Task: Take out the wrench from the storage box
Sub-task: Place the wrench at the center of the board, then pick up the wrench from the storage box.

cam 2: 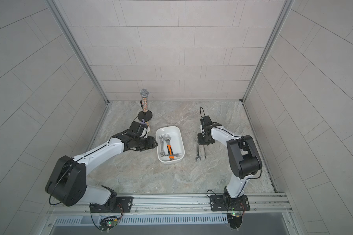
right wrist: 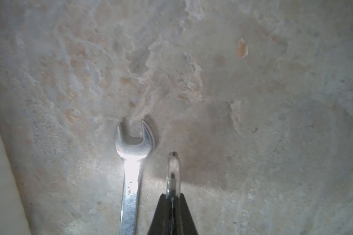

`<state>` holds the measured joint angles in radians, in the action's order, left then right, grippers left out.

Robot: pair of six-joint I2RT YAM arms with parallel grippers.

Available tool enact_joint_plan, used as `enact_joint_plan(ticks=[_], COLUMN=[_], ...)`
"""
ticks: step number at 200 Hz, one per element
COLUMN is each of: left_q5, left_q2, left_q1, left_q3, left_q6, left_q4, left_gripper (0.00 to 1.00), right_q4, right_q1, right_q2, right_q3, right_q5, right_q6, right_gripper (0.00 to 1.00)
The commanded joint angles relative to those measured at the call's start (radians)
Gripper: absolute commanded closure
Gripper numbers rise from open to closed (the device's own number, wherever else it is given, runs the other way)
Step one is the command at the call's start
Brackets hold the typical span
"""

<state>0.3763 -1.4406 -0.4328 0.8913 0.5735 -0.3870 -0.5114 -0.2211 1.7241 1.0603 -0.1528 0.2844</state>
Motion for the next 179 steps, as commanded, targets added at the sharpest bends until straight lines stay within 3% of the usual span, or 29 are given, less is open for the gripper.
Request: enact_joint_plan(ticks=[1, 81, 147, 179], left_q5=[-0.006, -0.010, -0.005, -0.003], left_q2=[0.016, 0.010, 0.020, 0.029], left_q1=[-0.001, 0.000, 0.000, -0.002], left_q3=[-0.012, -0.011, -0.016, -0.032], left_q6=[-0.020, -0.020, -0.015, 0.000], left_q4=[-0.010, -0.009, -0.003, -0.001], left_gripper=[0.43, 0.42, 0.42, 0.43], right_q4=[0.032, 0.056, 0.068, 0.006], right_q1=[0.022, 0.102, 0.113, 0.089], right_q2=[0.002, 0.015, -0.042, -0.154], right_q3=[-0.013, -0.059, -0.118, -0.077], right_q5=[0.005, -0.036, -0.101, -0.106], right_q6=[0.028, 0.061, 0.101, 0.097], right_gripper=[0.98, 0.70, 0.69, 0.68])
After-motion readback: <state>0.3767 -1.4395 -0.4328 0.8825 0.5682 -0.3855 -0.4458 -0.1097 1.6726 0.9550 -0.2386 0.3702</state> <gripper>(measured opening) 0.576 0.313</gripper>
